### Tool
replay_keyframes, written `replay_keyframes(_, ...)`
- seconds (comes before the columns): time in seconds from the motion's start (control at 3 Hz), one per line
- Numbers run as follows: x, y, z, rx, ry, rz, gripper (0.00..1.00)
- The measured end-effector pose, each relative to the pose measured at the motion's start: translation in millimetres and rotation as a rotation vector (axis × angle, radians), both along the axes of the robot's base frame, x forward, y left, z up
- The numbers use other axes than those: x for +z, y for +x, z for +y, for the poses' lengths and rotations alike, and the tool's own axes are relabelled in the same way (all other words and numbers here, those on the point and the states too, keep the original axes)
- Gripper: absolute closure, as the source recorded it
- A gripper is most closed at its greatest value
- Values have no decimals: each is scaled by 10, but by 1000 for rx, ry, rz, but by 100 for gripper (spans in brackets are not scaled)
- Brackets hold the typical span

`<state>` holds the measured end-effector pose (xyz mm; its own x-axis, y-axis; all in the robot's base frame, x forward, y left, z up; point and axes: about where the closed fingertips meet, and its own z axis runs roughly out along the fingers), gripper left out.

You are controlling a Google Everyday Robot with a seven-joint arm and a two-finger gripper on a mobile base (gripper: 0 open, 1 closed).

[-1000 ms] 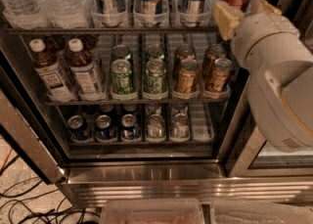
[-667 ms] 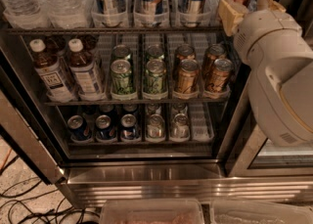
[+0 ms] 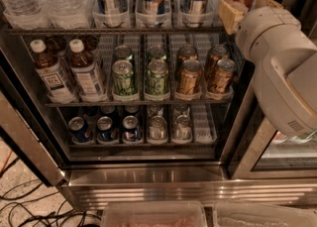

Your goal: Pick coke can from top shelf of fridge

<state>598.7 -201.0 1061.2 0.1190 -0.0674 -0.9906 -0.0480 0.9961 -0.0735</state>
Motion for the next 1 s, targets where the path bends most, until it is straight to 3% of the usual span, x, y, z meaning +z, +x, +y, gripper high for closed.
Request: replay_keyframes(1.0,107,343,-65,-5,7,-19,39)
